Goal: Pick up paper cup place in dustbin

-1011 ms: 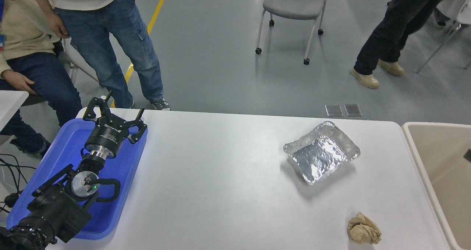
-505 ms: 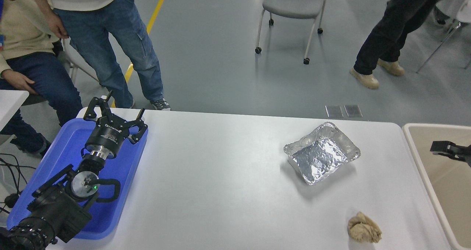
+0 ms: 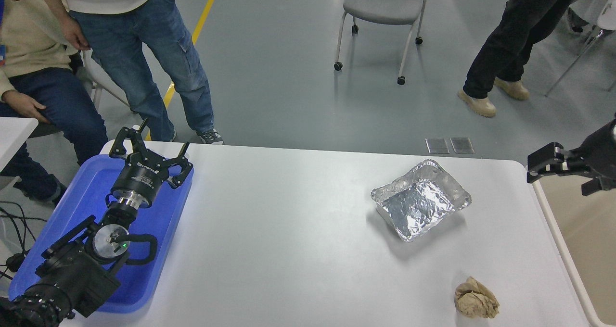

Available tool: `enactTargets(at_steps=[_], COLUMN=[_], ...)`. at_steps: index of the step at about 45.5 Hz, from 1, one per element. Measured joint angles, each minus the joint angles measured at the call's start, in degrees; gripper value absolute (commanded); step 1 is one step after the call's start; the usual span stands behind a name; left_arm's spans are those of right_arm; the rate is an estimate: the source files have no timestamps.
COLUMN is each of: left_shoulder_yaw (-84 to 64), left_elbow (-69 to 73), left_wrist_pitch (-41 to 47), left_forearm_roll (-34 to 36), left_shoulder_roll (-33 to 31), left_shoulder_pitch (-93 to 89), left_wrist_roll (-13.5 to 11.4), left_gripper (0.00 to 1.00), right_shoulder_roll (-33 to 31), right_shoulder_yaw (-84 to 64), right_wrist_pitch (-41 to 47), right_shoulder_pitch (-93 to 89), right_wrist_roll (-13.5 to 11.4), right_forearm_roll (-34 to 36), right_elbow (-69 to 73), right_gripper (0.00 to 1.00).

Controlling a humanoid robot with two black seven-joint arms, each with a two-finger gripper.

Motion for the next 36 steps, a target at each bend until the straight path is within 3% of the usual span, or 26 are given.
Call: enactTargets(at_steps=[18, 36], left_shoulder_yaw=[0.0, 0.0], left_elbow=[0.0, 0.0], left_wrist_pitch=[0.0, 0.0], left_forearm_roll=[0.0, 0.0], left_shoulder_roll=[0.0, 0.0], left_shoulder_pitch=[0.0, 0.0], left_wrist_roll=[0.0, 0.0], left_gripper=[1.00, 1.00], right_shoulder_roll=[8.8, 13.5], right_shoulder_yaw=[1.9, 3.1], right_wrist_pitch=[3.8, 4.4], right_shoulder_pitch=[8.5, 11.5], right_wrist_roll=[0.1, 0.1], right_forearm_roll=[0.9, 2.7], right_elbow=[2.0, 2.4], right_gripper=[1.00, 1.00])
